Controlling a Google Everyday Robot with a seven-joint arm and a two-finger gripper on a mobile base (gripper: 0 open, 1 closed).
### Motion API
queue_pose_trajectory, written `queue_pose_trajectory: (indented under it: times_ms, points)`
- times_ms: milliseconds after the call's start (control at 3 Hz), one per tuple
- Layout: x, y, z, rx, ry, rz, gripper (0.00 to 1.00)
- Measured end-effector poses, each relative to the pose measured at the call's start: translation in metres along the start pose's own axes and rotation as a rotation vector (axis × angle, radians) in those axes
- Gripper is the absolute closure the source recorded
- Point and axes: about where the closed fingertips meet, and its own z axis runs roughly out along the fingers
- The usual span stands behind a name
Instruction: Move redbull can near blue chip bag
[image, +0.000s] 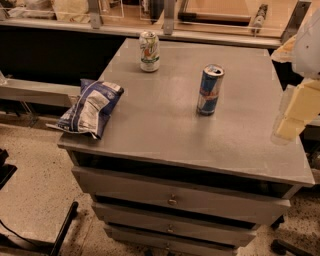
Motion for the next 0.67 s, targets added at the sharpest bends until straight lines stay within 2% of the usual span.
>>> queue_pose_trajectory:
  times_ms: [333,667]
  points:
    - [0.0000,0.0000,0.0000,0.000,0.000,0.000,0.00]
    - [-0.0033,-0.0089,0.0031,0.015,-0.039,0.005,0.00]
